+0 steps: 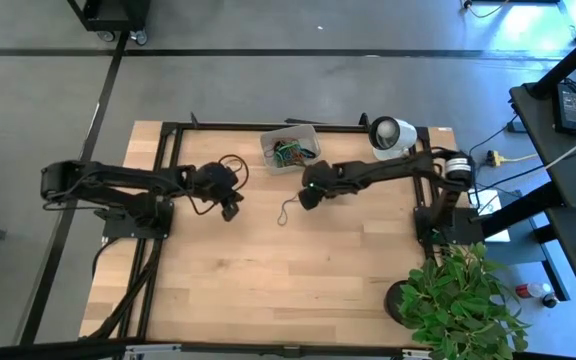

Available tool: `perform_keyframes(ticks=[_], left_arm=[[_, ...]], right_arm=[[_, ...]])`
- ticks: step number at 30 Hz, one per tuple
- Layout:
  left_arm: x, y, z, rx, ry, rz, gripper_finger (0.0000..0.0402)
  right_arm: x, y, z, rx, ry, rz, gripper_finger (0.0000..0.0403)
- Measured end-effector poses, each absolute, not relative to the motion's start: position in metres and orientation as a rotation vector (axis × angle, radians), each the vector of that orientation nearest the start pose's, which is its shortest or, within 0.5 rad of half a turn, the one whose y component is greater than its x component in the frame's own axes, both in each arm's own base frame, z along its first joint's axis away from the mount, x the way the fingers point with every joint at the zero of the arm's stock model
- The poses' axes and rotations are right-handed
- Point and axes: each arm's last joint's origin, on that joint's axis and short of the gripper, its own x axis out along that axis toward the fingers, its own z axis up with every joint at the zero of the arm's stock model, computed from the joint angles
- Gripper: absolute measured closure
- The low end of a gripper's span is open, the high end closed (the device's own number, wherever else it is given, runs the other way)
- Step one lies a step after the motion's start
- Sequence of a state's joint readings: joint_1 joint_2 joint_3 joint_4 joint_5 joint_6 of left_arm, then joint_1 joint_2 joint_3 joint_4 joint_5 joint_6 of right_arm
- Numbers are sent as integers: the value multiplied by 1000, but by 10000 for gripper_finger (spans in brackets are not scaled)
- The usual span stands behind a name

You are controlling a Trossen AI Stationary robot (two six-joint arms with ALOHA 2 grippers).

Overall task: Pick and place rubber bands into bin
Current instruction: Put the yellow rubber band into the gray bin

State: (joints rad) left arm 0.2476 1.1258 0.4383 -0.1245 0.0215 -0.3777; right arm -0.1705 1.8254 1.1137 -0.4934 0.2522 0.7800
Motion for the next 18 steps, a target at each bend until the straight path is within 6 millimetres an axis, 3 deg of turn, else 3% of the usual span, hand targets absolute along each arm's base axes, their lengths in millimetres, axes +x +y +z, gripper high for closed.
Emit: perform_keyframes(ticks=[5,9,14,18], left_arm=[[191,59,166,-417,742,299,401],[188,66,166,-377,747,258,399],[184,76,166,-345,745,231,400],[181,82,166,-354,736,220,400]], right_arm=[[338,-80,139,775,988,-935,104],[338,-86,128,839,948,-1057,66],[339,-88,111,839,968,-1139,71],[339,-82,107,786,982,-1163,130]])
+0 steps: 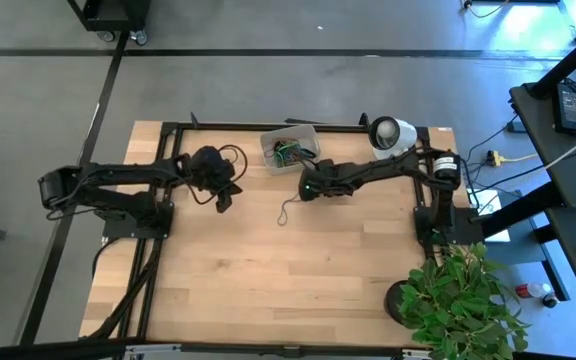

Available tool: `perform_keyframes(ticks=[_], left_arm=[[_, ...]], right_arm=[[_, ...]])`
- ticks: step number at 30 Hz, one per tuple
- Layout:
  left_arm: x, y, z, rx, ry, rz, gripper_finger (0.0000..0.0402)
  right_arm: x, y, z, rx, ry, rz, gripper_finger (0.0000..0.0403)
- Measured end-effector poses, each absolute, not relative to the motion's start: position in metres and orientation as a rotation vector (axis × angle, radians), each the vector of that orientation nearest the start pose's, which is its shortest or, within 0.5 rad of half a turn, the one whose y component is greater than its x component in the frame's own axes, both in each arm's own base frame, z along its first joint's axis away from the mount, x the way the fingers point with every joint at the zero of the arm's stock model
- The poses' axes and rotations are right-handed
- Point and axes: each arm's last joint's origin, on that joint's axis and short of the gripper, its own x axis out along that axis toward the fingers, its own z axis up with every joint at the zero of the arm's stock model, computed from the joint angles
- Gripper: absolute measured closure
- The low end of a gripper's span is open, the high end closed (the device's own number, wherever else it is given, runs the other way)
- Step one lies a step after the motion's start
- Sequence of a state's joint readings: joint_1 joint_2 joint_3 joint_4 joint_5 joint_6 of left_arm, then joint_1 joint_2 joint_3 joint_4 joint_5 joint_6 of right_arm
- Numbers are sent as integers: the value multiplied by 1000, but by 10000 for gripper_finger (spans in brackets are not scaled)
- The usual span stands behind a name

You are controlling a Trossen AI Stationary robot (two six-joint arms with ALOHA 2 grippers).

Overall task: Pick and place rubber bands into bin
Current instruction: Put the yellow rubber band into the gray bin

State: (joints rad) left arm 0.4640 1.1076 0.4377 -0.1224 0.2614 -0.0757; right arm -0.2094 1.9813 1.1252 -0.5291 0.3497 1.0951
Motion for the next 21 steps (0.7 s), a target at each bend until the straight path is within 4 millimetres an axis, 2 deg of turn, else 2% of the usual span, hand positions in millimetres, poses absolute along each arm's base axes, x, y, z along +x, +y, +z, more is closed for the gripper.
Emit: perform_keyframes(ticks=[3,7,8,11,14,18,21], left_arm=[[179,86,166,-354,732,228,401],[177,90,166,-345,730,242,399],[177,91,166,-343,730,244,399],[176,92,166,-344,729,249,401],[176,92,166,-344,730,250,399],[176,92,166,-347,728,239,400],[176,91,166,-354,727,222,399]], right_arm=[[339,-79,106,762,981,-1169,217],[340,-76,105,734,994,-1143,362],[340,-74,106,719,1002,-1131,381],[340,-68,115,712,1017,-1108,393],[335,-58,136,692,1077,-1084,399],[340,-51,189,650,958,-1046,401],[343,-52,217,566,908,-1072,401]])
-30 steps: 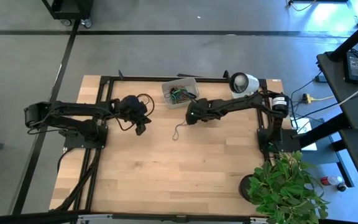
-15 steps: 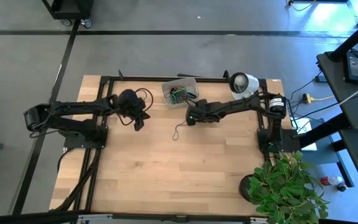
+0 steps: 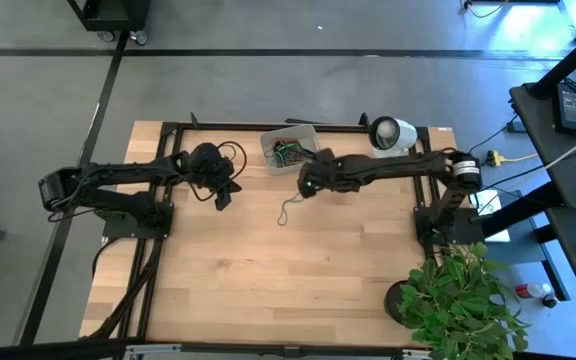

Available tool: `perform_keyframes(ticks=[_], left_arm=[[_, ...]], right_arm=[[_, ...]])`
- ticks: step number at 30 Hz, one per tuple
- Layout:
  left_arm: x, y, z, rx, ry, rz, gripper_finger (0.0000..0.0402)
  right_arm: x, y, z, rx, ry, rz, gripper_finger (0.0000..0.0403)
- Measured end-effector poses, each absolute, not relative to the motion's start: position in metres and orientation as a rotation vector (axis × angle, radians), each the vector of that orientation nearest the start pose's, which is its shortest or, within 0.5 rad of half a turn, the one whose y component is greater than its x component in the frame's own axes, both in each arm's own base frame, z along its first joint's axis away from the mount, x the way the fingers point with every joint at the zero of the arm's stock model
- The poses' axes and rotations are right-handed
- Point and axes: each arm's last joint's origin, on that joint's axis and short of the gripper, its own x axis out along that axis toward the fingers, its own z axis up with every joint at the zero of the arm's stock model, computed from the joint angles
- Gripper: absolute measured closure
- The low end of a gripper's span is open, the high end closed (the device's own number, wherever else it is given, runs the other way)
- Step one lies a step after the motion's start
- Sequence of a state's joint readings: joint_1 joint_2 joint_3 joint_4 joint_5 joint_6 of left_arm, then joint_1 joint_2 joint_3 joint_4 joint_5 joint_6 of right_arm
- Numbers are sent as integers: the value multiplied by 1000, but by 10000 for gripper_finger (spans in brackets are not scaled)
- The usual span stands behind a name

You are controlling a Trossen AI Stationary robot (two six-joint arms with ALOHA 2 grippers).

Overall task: Pick and place rubber bands into bin
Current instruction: Put the yellow rubber band into the gray bin

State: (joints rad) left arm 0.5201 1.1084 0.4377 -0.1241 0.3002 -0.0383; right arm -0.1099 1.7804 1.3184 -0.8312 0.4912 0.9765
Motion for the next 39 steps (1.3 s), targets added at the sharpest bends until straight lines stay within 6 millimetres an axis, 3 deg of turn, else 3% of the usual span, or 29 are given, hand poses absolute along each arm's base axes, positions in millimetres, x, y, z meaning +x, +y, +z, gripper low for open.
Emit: perform_keyframes(ticks=[4,11,16,21,30,35,39], left_arm=[[177,91,167,-361,724,204,400],[176,90,166,-362,726,202,400],[176,90,166,-367,729,194,399],[176,90,166,-368,728,191,400],[176,90,166,-346,734,181,400],[175,89,165,-358,749,181,399],[175,89,164,-365,757,182,400]], right_arm=[[358,-53,262,484,785,-1018,402],[381,-78,314,305,571,-995,402],[382,-102,324,245,524,-1010,403],[381,-127,309,242,594,-1055,403],[406,-162,229,361,794,-986,400],[406,-174,215,392,809,-1023,388],[404,-180,216,427,812,-1000,363]])
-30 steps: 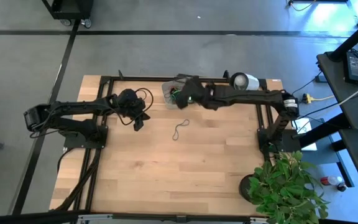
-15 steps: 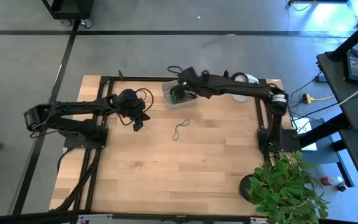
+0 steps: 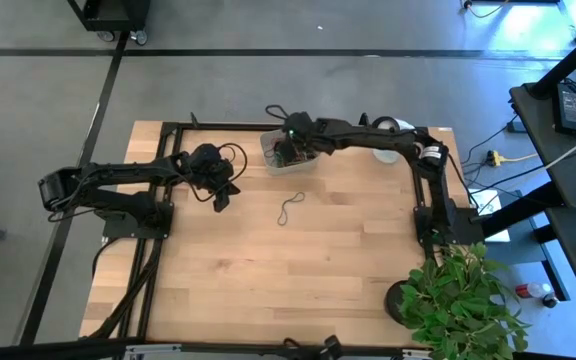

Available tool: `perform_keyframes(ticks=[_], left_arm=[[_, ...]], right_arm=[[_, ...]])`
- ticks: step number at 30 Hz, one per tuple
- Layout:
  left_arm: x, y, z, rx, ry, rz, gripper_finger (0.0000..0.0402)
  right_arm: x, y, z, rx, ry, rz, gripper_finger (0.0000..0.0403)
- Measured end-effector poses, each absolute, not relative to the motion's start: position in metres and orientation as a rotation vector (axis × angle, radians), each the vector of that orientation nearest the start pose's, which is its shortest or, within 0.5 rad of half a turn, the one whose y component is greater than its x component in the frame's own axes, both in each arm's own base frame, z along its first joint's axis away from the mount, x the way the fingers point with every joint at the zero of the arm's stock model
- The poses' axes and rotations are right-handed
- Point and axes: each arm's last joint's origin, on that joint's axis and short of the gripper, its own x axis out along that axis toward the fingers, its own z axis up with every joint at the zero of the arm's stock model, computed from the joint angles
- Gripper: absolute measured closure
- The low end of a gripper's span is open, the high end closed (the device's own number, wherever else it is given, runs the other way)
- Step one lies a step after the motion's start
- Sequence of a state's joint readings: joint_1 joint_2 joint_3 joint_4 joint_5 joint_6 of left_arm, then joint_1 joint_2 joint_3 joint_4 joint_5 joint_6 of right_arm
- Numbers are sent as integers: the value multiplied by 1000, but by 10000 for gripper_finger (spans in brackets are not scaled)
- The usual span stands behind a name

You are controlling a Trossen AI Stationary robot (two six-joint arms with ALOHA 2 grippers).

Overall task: Pick and place rubber bands into bin
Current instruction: Put the yellow rubber band into the gray bin, then put the blue rubber band into the gray bin

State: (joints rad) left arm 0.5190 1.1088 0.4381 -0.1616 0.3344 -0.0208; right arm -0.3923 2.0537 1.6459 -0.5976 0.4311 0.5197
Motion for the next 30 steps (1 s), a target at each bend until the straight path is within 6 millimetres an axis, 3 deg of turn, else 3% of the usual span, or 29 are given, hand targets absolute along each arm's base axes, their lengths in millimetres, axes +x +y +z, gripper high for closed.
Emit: perform_keyframes(ticks=[9,14,22,26,30], left_arm=[[175,89,164,-395,755,195,400],[175,88,164,-404,755,196,400],[193,67,177,-353,741,177,401],[205,54,191,-291,709,245,400],[217,40,205,-269,666,286,400]], right_arm=[[400,-185,216,462,829,-970,278],[396,-182,230,427,907,-927,263],[381,-164,261,277,969,-836,320],[359,-147,256,252,991,-797,364],[325,-116,253,229,957,-733,397]])
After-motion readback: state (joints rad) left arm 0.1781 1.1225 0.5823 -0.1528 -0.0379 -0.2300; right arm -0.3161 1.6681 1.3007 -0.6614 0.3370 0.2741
